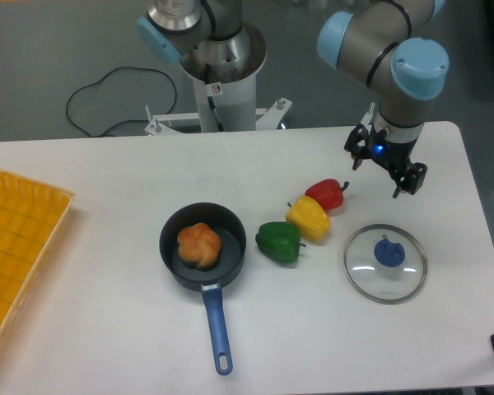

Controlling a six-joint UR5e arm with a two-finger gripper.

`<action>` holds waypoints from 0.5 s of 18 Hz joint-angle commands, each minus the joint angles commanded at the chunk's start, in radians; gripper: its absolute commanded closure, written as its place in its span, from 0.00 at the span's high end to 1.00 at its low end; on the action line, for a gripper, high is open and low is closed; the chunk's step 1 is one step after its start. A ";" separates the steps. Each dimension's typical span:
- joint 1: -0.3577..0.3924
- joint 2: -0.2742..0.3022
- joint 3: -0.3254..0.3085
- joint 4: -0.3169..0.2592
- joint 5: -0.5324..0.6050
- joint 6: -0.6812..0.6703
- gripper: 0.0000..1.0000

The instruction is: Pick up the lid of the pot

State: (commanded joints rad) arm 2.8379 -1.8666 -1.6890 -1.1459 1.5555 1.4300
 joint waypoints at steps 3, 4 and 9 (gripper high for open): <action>-0.002 -0.045 0.038 -0.002 -0.002 -0.077 1.00; -0.002 -0.055 0.052 -0.002 -0.002 -0.088 1.00; -0.032 -0.129 0.130 0.005 -0.008 -0.276 1.00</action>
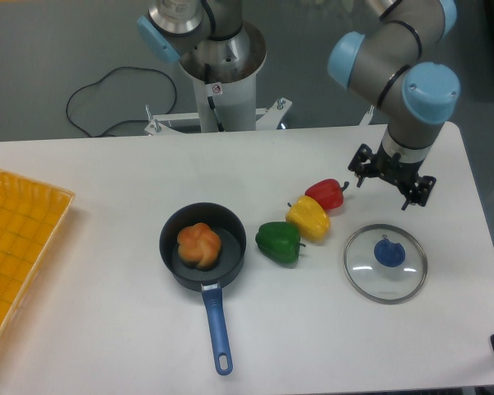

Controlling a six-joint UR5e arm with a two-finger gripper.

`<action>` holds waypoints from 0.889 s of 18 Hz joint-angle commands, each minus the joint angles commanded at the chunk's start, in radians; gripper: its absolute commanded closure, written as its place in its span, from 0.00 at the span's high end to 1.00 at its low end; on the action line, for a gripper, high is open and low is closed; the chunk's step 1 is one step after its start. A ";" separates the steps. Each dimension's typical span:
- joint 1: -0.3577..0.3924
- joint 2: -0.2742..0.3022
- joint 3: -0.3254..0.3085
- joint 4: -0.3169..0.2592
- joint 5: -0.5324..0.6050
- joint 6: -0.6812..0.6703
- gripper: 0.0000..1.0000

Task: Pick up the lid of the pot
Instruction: 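Move the open gripper over the glass lid and lower toward the blue knob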

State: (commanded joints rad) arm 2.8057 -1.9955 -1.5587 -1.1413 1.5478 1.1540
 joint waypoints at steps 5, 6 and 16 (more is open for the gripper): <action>-0.031 -0.058 0.042 0.015 -0.011 -0.054 1.00; -0.031 -0.066 0.043 0.029 -0.018 -0.054 1.00; -0.020 -0.123 0.063 0.084 -0.025 -0.054 1.00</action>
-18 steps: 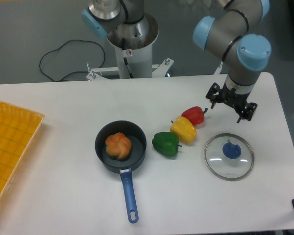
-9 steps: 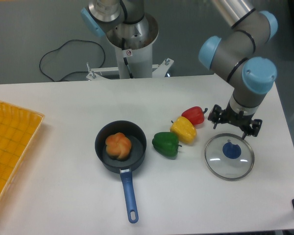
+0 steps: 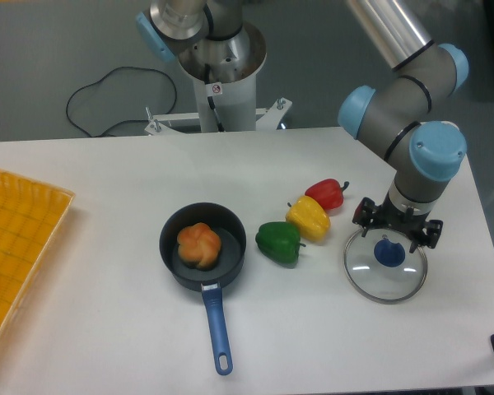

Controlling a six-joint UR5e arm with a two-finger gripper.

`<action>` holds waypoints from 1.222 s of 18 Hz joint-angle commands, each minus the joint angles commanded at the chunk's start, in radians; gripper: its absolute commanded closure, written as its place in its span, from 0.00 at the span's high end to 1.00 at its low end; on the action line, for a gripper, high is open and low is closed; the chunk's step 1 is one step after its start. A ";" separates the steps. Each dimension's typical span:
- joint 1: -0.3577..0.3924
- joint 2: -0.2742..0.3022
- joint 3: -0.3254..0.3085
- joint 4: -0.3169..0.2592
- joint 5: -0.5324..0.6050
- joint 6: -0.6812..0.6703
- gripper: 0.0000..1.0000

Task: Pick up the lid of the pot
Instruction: 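Move the open gripper over the glass lid and lower toward the blue knob, then lower the gripper further around the blue knob of the lid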

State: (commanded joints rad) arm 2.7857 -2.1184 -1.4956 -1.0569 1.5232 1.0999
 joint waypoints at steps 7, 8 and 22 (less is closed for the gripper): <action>0.000 -0.018 0.000 0.005 0.002 0.002 1.00; 0.000 -0.024 0.000 0.015 0.002 0.003 1.00; 0.000 -0.061 0.000 0.075 0.003 0.006 1.00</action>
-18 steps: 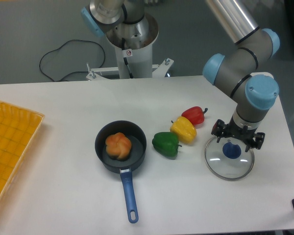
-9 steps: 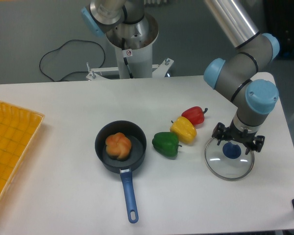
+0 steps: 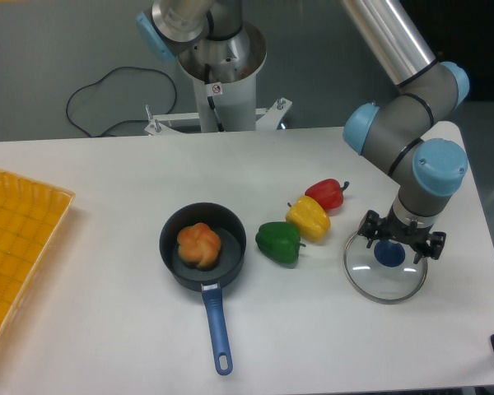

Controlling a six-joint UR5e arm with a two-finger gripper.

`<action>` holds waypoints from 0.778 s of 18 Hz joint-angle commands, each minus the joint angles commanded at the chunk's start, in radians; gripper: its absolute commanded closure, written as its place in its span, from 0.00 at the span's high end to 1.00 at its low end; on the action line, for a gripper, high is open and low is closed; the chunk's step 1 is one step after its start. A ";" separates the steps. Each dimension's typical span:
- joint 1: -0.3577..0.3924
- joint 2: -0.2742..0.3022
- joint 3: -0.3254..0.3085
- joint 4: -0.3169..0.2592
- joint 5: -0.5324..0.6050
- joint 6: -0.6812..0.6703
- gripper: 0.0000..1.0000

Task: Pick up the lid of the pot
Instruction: 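Lower the gripper further around the blue knob of the lid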

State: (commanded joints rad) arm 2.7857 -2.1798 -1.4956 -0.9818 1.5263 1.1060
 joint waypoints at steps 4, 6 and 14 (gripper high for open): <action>0.000 -0.003 0.000 0.000 0.002 0.002 1.00; 0.000 -0.003 0.000 0.000 0.002 0.002 1.00; 0.000 -0.006 -0.002 0.000 0.005 0.002 0.96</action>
State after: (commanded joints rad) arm 2.7857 -2.1859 -1.4972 -0.9817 1.5309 1.1075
